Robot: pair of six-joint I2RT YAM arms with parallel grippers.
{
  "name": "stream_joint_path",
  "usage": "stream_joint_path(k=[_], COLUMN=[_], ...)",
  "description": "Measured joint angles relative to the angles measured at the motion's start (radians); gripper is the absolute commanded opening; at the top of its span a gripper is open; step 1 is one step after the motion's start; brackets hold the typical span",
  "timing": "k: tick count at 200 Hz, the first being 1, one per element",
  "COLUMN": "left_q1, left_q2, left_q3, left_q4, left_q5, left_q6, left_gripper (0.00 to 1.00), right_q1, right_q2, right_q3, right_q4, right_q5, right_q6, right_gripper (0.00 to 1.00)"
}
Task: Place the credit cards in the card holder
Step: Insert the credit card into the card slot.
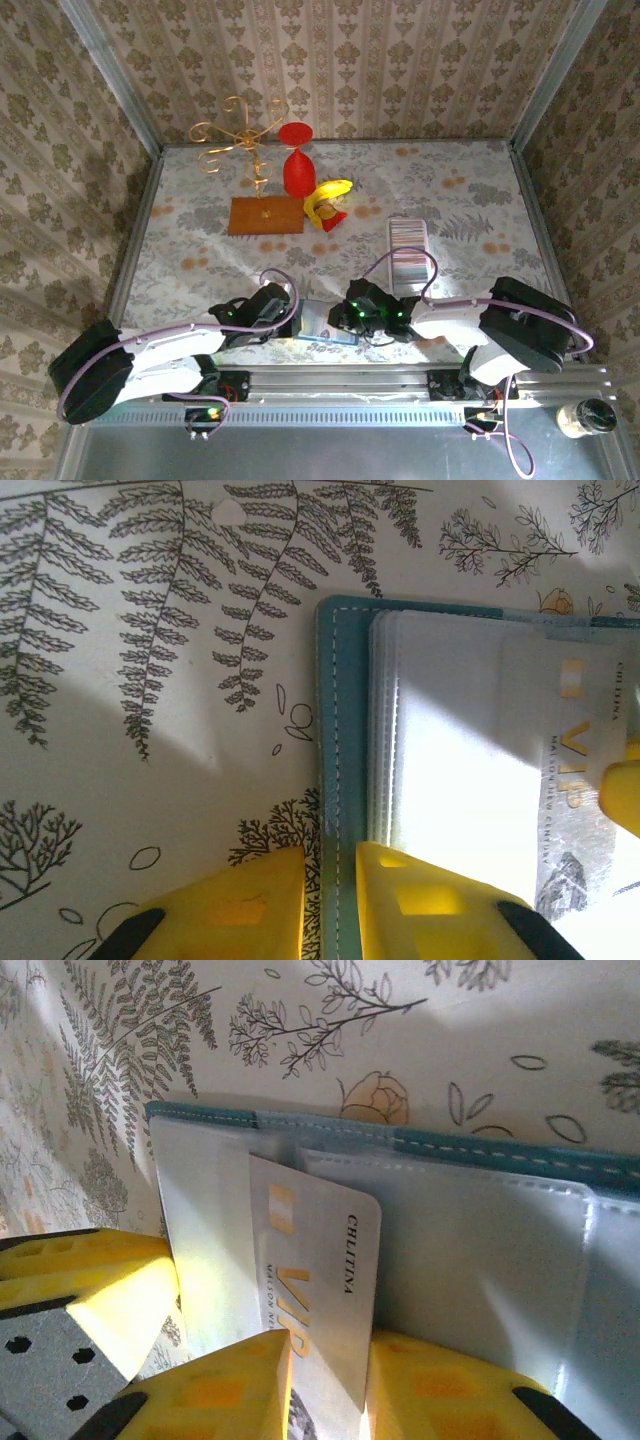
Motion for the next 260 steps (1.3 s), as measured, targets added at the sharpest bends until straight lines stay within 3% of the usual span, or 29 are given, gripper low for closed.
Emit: stream_joint_path(k=[53,105,157,260], left_q1=[-0.005,-0.005,-0.006,-0.013], left_q2=[0.0,-0.013,-0.035,-0.035], left_q3=[0.0,-0.001,-0.008,-0.01], left_q4=[-0.001,-0.017,-0.023,-0.024], left_q5=[-0.007,-0.01,-0.011,-0.011], left_q6=[0.0,-0.002,-0.009,-0.02], left_gripper=[0.2,0.2,0.21,0.2], right_q1=[0.002,0.01,0.018,0.042], right_q2=[0.053,0.084,0.068,0.121], right_q3=[0.074,0.15,0.189,0.264], right_q4=[-0.034,-0.101,-0.246,-0.303], right_q5=[-0.013,-0.02,0.0,0.007], right_q6=[-0.024,-0.055,-0.108,-0.14], right_gripper=[0.22,0.28,0.26,0.07])
